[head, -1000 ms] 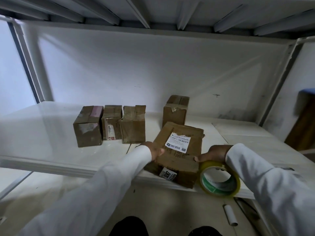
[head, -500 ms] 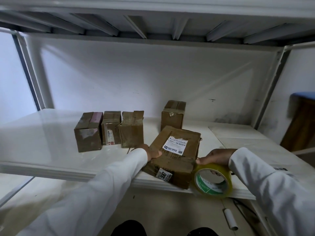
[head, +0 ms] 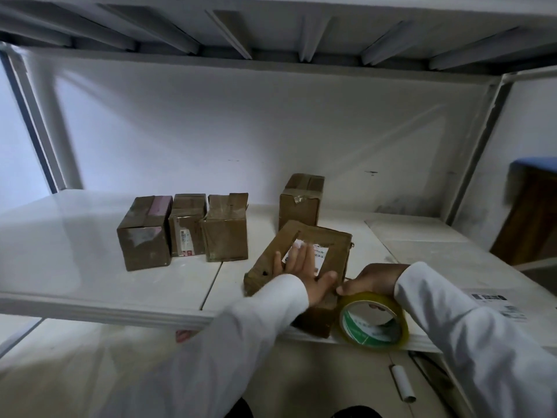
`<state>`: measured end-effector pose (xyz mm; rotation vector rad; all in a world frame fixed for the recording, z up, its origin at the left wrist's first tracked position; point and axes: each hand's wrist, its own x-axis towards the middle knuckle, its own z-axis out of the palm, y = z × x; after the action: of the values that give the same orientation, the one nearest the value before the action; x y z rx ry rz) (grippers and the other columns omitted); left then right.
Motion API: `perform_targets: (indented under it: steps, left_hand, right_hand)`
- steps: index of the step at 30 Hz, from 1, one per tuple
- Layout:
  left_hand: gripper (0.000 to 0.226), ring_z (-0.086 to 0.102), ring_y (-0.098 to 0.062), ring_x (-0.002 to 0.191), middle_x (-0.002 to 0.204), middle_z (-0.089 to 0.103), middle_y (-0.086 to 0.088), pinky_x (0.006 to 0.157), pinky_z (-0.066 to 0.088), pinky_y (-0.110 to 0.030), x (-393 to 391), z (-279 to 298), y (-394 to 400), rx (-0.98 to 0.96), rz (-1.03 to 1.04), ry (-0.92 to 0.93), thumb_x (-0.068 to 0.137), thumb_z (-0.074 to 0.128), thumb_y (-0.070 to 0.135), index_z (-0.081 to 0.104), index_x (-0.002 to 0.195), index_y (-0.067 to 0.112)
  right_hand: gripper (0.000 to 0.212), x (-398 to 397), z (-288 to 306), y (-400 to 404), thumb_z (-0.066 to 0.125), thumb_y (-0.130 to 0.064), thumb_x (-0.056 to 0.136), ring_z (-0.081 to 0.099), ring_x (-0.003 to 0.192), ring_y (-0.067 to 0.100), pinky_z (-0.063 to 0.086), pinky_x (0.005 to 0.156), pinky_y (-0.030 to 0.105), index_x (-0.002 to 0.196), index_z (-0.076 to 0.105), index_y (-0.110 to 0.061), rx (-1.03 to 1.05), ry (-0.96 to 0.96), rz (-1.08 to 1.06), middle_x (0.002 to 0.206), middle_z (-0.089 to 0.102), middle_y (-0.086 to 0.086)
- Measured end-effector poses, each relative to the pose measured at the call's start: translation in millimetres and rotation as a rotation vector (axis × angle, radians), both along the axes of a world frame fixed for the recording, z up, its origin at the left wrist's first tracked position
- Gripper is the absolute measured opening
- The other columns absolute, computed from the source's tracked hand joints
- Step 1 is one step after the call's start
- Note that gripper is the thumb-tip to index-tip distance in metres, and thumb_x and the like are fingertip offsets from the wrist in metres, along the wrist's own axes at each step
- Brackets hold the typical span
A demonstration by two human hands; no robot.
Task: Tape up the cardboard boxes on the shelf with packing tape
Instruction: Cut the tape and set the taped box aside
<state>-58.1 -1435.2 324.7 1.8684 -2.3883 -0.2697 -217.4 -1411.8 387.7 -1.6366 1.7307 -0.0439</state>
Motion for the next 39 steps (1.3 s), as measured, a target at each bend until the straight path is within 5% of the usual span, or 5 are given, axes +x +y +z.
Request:
perform_targets:
  steps: [13, 17, 27, 35, 39]
  left_hand:
    - [0.079, -0.013, -0.03, 0.146, 0.159, -0.016, -0.008, 0.111, -0.012, -0.057, 32, 10, -17, -0.273, 0.064, -0.37, 0.096, 0.021, 0.061, -0.015, 0.15, 0.016]
    - [0.067, 0.047, -0.034, 0.124, 0.144, 0.039, -0.016, 0.099, 0.039, -0.042, 64, 14, -23, -0.07, 0.381, 0.065, 0.097, 0.033, 0.054, 0.024, 0.145, 0.009]
    - [0.046, 0.04, -0.032, 0.132, 0.145, 0.039, -0.023, 0.104, 0.031, -0.03, 54, 25, -46, 0.36, 0.372, 0.49, 0.105, 0.024, 0.024, 0.038, 0.138, -0.006]
    - [0.026, 0.058, -0.013, 0.083, 0.091, 0.062, -0.003, 0.073, 0.044, -0.018, 59, 41, -15, -0.274, 0.422, 1.473, 0.101, 0.041, 0.028, 0.062, 0.095, 0.012]
    - [0.11, 0.035, -0.015, 0.132, 0.147, 0.033, 0.001, 0.108, 0.034, -0.035, 56, 24, 8, -0.266, 0.148, 1.18, 0.064, 0.075, 0.053, 0.011, 0.149, 0.025]
  right_hand:
    - [0.024, 7, -6, -4, 0.069, -0.043, 0.08, 0.06, 0.07, 0.011, 0.046, 0.062, 0.02, 0.08, 0.062, -0.02, 0.026, -0.094, -0.015, 0.074, 0.065, -0.003]
    - [0.039, -4, -9, -3, 0.07, -0.056, 0.069, 0.063, 0.07, 0.012, 0.051, 0.077, 0.027, 0.081, 0.066, -0.019, 0.023, -0.172, 0.013, 0.074, 0.068, -0.004]
    - [0.032, 19, 77, 0, 0.087, -0.03, 0.055, 0.064, 0.062, 0.015, 0.055, 0.062, 0.026, 0.073, 0.071, -0.009, -0.138, -1.071, 0.244, 0.066, 0.065, 0.004]
    - [0.021, 89, 76, -32, 0.059, -0.016, 0.089, 0.051, 0.039, 0.011, 0.044, 0.044, 0.017, 0.07, 0.056, -0.009, -0.426, -1.076, -0.049, 0.047, 0.055, 0.001]
    - [0.027, 121, 75, -39, 0.063, -0.017, 0.088, 0.05, 0.041, 0.012, 0.048, 0.05, 0.019, 0.063, 0.056, -0.008, -0.46, -1.084, -0.064, 0.047, 0.055, 0.002]
